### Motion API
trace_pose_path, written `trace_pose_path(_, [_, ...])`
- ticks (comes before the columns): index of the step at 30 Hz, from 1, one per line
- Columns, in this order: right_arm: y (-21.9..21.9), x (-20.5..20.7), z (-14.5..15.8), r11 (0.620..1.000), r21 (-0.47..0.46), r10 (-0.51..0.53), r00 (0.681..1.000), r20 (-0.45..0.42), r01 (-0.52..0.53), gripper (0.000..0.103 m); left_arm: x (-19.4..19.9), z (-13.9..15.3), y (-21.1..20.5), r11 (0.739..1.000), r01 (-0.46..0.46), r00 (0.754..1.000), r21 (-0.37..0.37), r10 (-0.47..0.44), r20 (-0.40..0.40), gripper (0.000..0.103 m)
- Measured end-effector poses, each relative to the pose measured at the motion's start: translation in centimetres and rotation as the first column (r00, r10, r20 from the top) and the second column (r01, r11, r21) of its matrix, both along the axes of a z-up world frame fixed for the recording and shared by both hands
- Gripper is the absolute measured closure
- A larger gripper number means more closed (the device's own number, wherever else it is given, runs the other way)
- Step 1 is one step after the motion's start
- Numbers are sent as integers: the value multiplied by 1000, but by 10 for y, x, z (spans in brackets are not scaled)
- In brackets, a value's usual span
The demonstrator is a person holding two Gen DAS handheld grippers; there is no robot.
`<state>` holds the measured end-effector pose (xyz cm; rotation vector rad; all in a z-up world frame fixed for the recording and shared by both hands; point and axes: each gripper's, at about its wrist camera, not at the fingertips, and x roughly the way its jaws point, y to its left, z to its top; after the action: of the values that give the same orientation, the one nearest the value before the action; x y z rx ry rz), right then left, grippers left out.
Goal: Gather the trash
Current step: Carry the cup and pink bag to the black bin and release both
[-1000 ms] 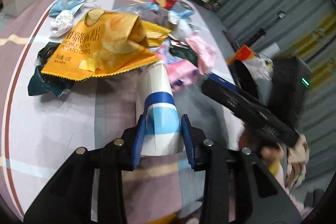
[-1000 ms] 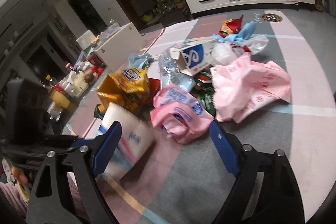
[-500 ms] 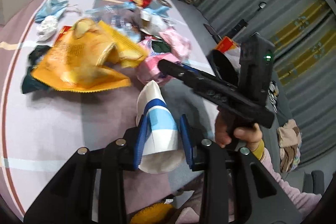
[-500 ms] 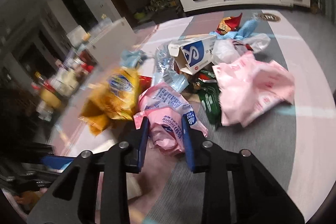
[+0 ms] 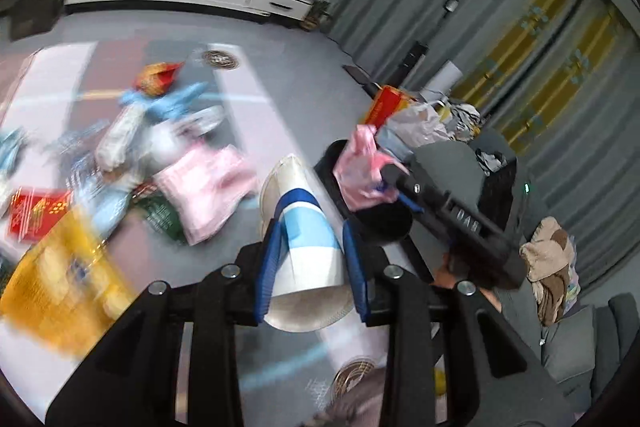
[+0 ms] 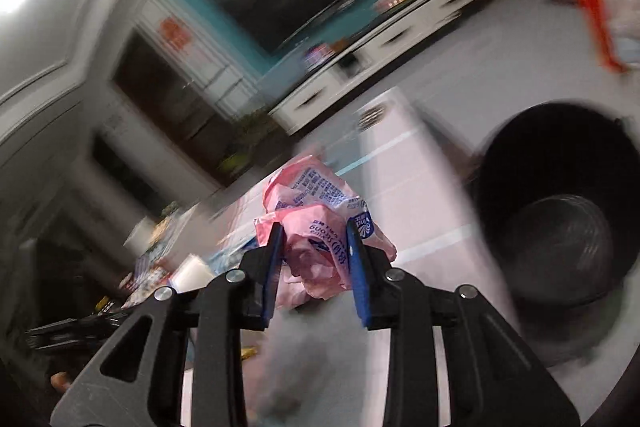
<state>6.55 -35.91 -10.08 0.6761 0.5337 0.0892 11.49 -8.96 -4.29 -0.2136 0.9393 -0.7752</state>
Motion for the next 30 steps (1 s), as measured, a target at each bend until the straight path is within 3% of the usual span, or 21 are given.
trace_pose_path(5, [-47,-11,-19,980,-26,-198,978,-70,197,71,32,-8,-99,996,82,997,32,-83,8,70])
trace_pose_path(10, [-73,-7,-46,961,-1,-274,952,-139,277,65,51,-34,-180,989,134,991,64,-133,-20,70])
trace_pose_path(12, [-78,-5,-55,955,16,-289,942,-172,296,52,59,-51,-201,988,132,990,78,-128,-55,70])
trace_pose_path(14, [-86,-7,-61,943,3,-327,926,-190,334,42,65,-63,-208,989,125,990,78,-119,-79,63])
trace_pose_path(15, [-87,-8,-64,938,-2,-340,920,-197,347,42,69,-70,-210,990,119,989,75,-111,-95,46])
trace_pose_path(16, [-88,-11,-64,938,8,-338,920,-197,346,42,71,-73,-209,991,117,988,68,-110,-105,37])
trace_pose_path(21, [-84,-13,-59,944,-5,-326,928,-182,330,39,62,-71,-187,991,103,992,79,-97,-82,31])
trace_pose_path(27, [-55,4,-41,976,-21,-218,964,-152,217,38,29,-43,-129,987,42,996,152,-54,70,21])
trace_pose_path(30, [-26,11,-34,992,-38,-120,984,-134,116,36,15,-29,-75,981,-29,992,190,5,127,18])
